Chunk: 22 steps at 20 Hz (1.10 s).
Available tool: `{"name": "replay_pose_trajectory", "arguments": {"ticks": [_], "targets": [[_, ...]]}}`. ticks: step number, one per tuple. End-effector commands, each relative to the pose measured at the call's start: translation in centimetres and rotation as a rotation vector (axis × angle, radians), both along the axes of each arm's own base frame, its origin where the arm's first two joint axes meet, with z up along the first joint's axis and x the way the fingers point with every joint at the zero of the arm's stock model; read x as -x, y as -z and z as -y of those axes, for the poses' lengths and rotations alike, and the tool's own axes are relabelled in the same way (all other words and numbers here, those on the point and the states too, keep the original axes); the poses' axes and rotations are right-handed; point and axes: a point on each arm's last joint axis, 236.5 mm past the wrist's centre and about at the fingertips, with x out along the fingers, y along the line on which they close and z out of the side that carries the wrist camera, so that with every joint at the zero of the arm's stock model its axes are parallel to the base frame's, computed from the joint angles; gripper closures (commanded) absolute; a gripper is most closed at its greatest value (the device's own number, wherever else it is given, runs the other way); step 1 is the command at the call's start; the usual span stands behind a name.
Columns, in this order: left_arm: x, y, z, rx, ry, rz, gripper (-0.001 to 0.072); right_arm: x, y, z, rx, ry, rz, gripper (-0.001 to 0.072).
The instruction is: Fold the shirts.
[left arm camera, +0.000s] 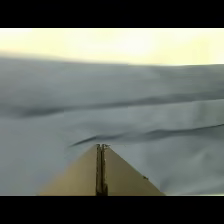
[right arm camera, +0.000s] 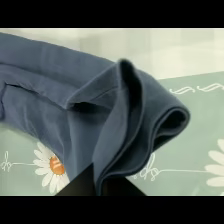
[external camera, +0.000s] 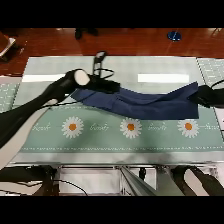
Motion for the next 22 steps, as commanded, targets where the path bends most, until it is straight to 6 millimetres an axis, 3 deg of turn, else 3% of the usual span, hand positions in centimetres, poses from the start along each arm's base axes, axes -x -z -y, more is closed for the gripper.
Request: {"name": "replay_pose_trajectory", "arguments": {"ticks": [1, 4, 7, 10, 12, 14, 16, 18, 20, 22], "targets": [[3.4, 2.1, 8.6, -0.013, 0.2, -0.036, 0.0692, 2.5, -2.1, -0.9, 0.021, 0.021, 0.067, 0.0689], [6.7, 3.8, 13.0, 0.019, 0.256, -0.127, 0.0692, 2.9, -2.6, -1.3, 0.008, 0.021, 0.075, 0.0689], [12.0, 5.6, 16.8, 0.078, 0.293, -0.269, 0.0692, 2.6, -2.9, -1.6, -0.009, 0.019, 0.091, 0.0689], [16.6, 6.2, 19.2, 0.101, 0.347, -0.333, 0.0692, 2.5, -3.0, -1.7, -0.012, 0.018, 0.099, 0.0689], [17.7, 5.8, 20.0, 0.108, 0.371, -0.322, 0.0692, 2.5, -3.0, -1.7, -0.012, 0.018, 0.098, 0.0689], [15.8, 4.3, 19.9, 0.135, 0.351, -0.298, 0.0692, 2.5, -3.0, -1.8, -0.014, 0.016, 0.097, 0.0689], [10.9, 2.4, 17.4, 0.144, 0.295, -0.263, 0.0692, 2.7, -3.0, -1.9, -0.016, 0.013, 0.092, 0.0689], [4.5, 0.9, 11.5, 0.1, 0.194, -0.236, 0.0692, 2.5, -3.3, -2.3, -0.038, 0.008, 0.104, 0.0689], [-1.4, -0.9, 2.7, 0.024, 0.054, -0.224, 0.0692, 2.0, -3.7, -3.3, -0.044, -0.023, 0.119, 0.0689], [-4.9, -3.7, -6.0, -0.034, -0.071, -0.173, 0.0692, 0.7, -4.3, -5.6, -0.073, -0.084, 0.136, 0.0689]]}}
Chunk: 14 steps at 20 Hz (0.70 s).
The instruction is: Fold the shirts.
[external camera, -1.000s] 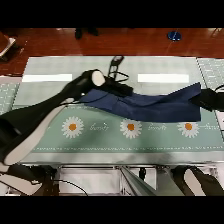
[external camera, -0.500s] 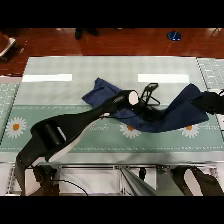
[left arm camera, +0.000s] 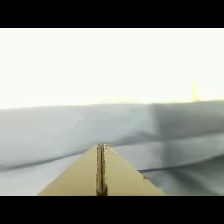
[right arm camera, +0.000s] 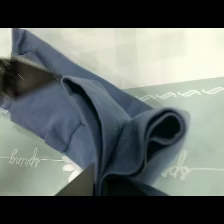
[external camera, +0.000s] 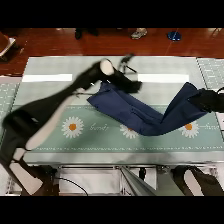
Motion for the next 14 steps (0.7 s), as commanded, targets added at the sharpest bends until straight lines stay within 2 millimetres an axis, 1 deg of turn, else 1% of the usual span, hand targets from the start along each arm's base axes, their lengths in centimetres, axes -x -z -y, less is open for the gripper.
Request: {"name": "replay_pose_trajectory", "arguments": {"ticks": [1, 2, 3, 4, 5, 7, 8, 10, 12, 14], "targets": [[-5.4, -4.0, -15.4, -0.143, -0.214, 0.065, 0.0692, -2.0, -1.1, -3.3, -0.045, -0.08, 0.036, 0.0689], [-5.6, -5.7, -19.1, -0.157, -0.282, 0.099, 0.0692, -3.1, -1.4, -4.9, -0.061, -0.115, 0.046, 0.0689], [-5.3, -7.3, -22.8, -0.168, -0.355, 0.14, 0.0692, -4.3, -1.7, -6.6, -0.072, -0.148, 0.056, 0.0689], [-4.4, -8.6, -25.6, -0.17, -0.417, 0.178, 0.0692, -5.6, -1.9, -8.6, -0.082, -0.188, 0.063, 0.0689], [-3.1, -9.6, -28.2, -0.169, -0.477, 0.219, 0.0691, -6.7, -1.9, -10.7, -0.094, -0.224, 0.063, 0.0689], [0.1, -10.4, -31.4, -0.156, -0.572, 0.27, 0.0691, -8.9, -1.4, -15.6, -0.111, -0.301, 0.063, 0.0689], [2.0, -10.2, -32.2, -0.153, -0.599, 0.286, 0.0691, -9.9, -0.8, -18.0, -0.119, -0.334, 0.053, 0.0688], [5.6, -9.0, -32.3, -0.142, -0.611, 0.29, 0.0691, -11.8, 0.9, -22.4, -0.127, -0.385, 0.036, 0.0689], [8.6, -7.5, -31.5, -0.102, -0.608, 0.262, 0.0691, -13.7, 2.8, -25.8, -0.13, -0.417, 0.021, 0.0688], [10.7, -6.0, -30.7, -0.064, -0.606, 0.22, 0.0691, -15.3, 5.2, -28.1, -0.133, -0.429, -0.013, 0.0688]]}}
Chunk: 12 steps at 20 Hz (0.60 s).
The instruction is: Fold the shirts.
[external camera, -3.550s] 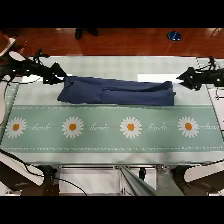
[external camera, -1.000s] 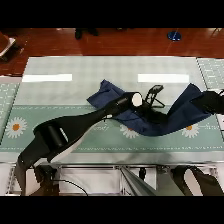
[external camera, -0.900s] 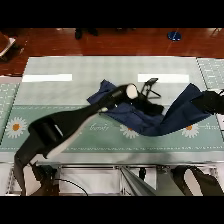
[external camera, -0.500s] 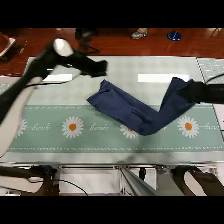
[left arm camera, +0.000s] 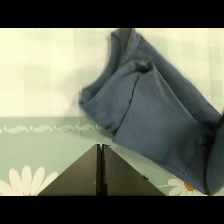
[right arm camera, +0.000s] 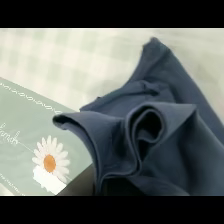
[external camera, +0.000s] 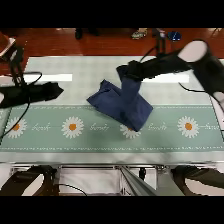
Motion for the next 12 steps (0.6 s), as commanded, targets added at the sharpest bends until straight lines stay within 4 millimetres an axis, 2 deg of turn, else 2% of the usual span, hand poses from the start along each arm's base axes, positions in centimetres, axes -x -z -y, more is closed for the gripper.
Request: {"name": "replay_pose_trajectory", "arguments": {"ticks": [1, 5, 6, 7, 8, 10, 12], "targets": [[4.0, 2.6, 0.5, 0.076, -0.021, -0.024, 0.0691, -2.7, 4.1, -5.6, -0.008, -0.032, -0.046, 0.0688], [5.1, 5.2, 0.5, 0.08, -0.031, -0.077, 0.0691, -3.3, 8.2, -8.5, -0.045, -0.044, -0.145, 0.0686], [5.0, 5.5, 0.4, 0.08, -0.038, -0.077, 0.0691, -3.2, 8.8, -8.8, -0.06, -0.043, -0.174, 0.0583], [4.9, 5.6, 0.3, 0.079, -0.043, -0.071, 0.0691, -2.6, 9.2, -9.2, -0.075, -0.055, -0.209, 0.0361], [4.7, 5.5, 0.2, 0.08, -0.049, -0.063, 0.0691, -1.7, 9.3, -9.3, -0.069, -0.091, -0.228, 0.0302], [4.0, 5.1, -0.1, 0.08, -0.066, -0.035, 0.0691, -0.9, 8.3, -7.2, -0.043, -0.131, -0.247, 0.0301], [3.7, 4.9, -0.2, 0.081, -0.076, -0.019, 0.0691, -1.1, 5.2, -2.6, -0.011, -0.12, -0.228, 0.0301]]}}
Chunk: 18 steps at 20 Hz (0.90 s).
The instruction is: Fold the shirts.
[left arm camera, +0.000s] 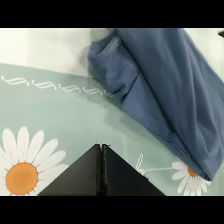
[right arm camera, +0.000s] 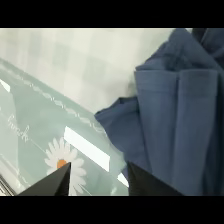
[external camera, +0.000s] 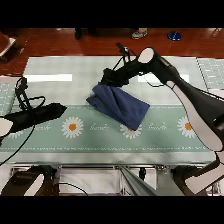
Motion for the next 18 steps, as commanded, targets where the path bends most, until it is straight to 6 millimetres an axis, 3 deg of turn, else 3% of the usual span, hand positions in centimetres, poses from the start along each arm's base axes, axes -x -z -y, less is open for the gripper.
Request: {"name": "replay_pose_trajectory", "arguments": {"ticks": [1, 3, 5, 7, 8, 10, 11, 15, 18], "targets": [[-0.5, -0.1, -0.3, 0.0, -0.021, 0.024, 0.0691, 0.9, -4.0, 6.7, 0.068, -0.021, 0.008, 0.0301], [-0.5, -0.1, -0.3, 0.0, -0.021, 0.023, 0.0691, 1.3, -7.8, 15.2, 0.244, 0.056, 0.099, 0.0302], [-0.5, -0.1, -0.3, 0.0, -0.021, 0.023, 0.0691, 3.3, -10.8, 24.8, 0.468, 0.228, 0.182, 0.0302], [-0.5, -0.1, -0.3, 0.0, -0.022, 0.025, 0.0691, 6.3, -11.4, 31.5, 0.577, 0.446, 0.224, 0.0302], [-0.6, -0.1, -0.3, 0.0, -0.023, 0.025, 0.0691, 7.9, -10.6, 33.1, 0.574, 0.544, 0.233, 0.0302], [-0.7, 0.0, -0.4, 0.0, -0.025, 0.023, 0.0691, 10.8, -6.2, 34.0, 0.505, 0.723, 0.206, 0.0302], [-0.8, 0.1, -0.4, 0.0, -0.027, 0.023, 0.0691, 11.8, -3.2, 33.4, 0.439, 0.8, 0.167, 0.0302], [-1.0, 0.0, -0.5, -0.001, -0.036, 0.034, 0.0691, 14.2, 7.4, 26.0, 0.12, 0.881, -0.079, 0.0302], [-1.0, 0.0, -0.5, -0.001, -0.035, 0.034, 0.0691, 14.6, 11.3, 21.9, 0.078, 0.774, -0.206, 0.0302]]}}
